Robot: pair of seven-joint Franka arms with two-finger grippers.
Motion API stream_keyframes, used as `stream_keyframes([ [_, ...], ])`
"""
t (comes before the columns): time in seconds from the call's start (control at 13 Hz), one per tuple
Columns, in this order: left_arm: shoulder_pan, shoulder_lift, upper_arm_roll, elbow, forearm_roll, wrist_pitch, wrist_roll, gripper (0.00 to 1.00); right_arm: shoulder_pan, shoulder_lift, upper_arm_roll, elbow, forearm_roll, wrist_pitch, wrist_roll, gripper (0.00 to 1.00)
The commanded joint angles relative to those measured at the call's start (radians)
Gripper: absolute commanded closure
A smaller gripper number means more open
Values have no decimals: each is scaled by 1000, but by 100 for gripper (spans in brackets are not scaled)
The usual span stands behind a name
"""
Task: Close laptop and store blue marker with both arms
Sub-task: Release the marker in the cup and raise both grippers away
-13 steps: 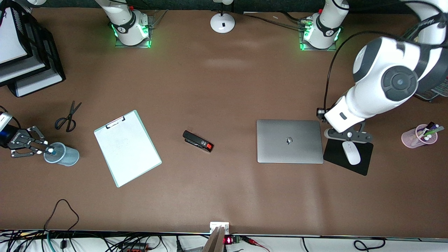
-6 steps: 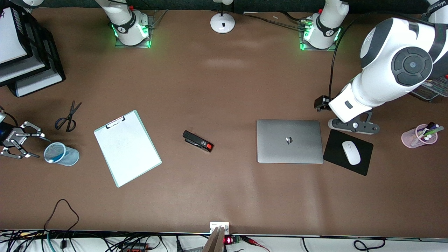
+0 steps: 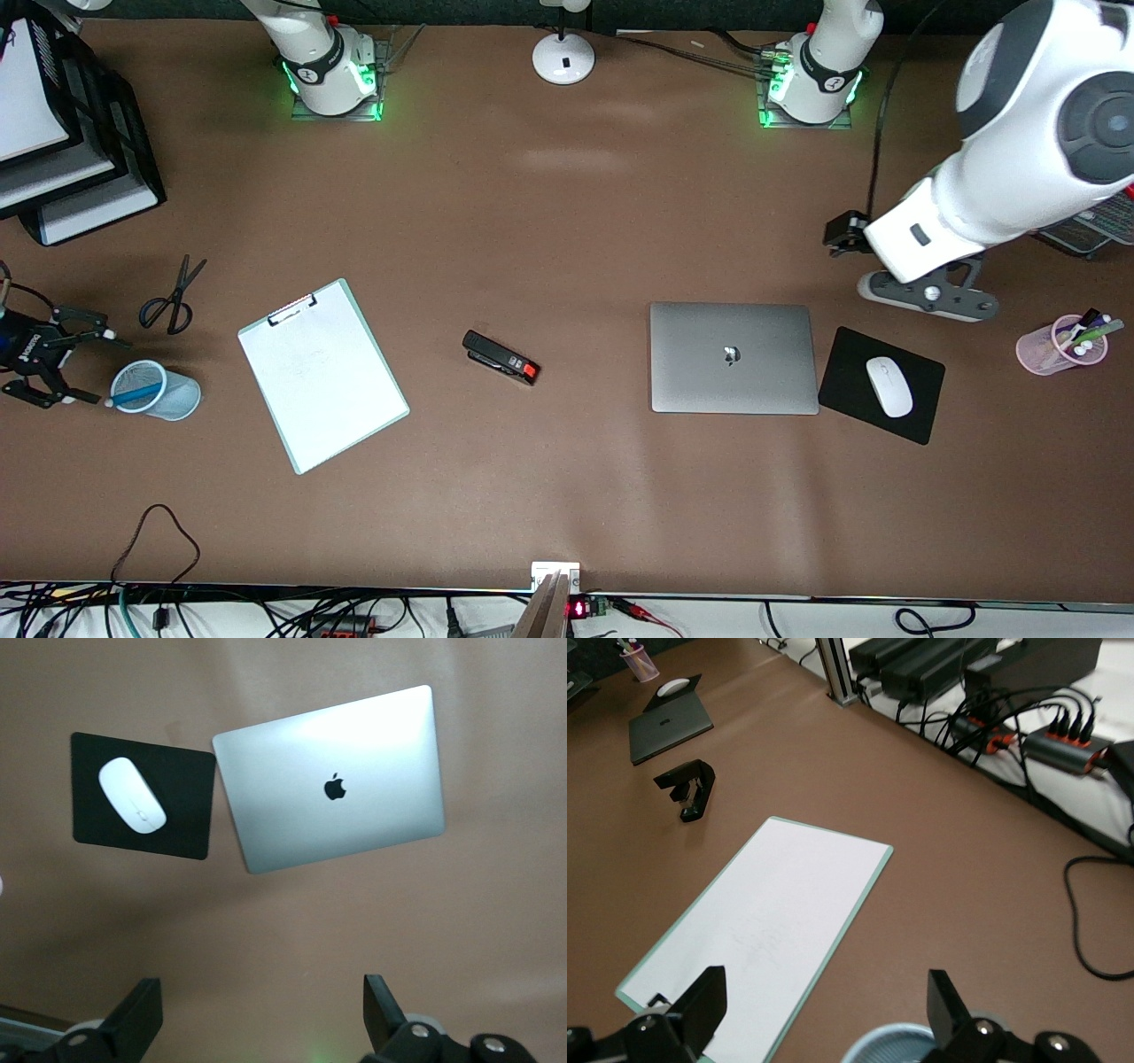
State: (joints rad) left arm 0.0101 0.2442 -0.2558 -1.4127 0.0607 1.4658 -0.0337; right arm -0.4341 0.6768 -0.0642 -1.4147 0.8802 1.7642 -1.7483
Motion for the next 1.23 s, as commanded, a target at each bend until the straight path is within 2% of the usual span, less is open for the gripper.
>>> stream_keyframes([
  [0.0, -48, -84, 119, -78, 7, 43, 43, 0, 75, -86, 1, -4, -136, 9, 288, 0],
  [0.08, -58, -118, 165, -124, 2, 88, 44, 0, 101, -106, 1, -4, -179, 9, 388, 0],
  [0.15, -58, -167, 179, -193, -13, 156, 43, 0, 136, -124, 0, -4, -213, 9, 483, 0],
  [0.31, -53, -288, 182, -340, -15, 249, 63, 0, 190, -149, 0, -4, -304, 29, 652, 0],
  [0.38, -50, -311, 182, -368, -15, 246, 63, 0, 213, -167, 1, -4, -351, 29, 726, 0],
  [0.62, -32, -281, 181, -338, -18, 241, 115, 0, 284, -212, 0, -15, -423, 17, 979, 0],
  [0.69, -30, -280, 181, -335, -18, 241, 115, 0, 297, -221, 3, -16, -473, 6, 1039, 0],
  [1.0, -32, -281, 178, -331, -16, 215, 120, 0, 349, -282, 1, -29, -523, -72, 1342, 0],
  [1.15, -42, -290, 123, -324, -4, 186, 117, 0, 405, -328, 1, -29, -622, -109, 1519, 0],
])
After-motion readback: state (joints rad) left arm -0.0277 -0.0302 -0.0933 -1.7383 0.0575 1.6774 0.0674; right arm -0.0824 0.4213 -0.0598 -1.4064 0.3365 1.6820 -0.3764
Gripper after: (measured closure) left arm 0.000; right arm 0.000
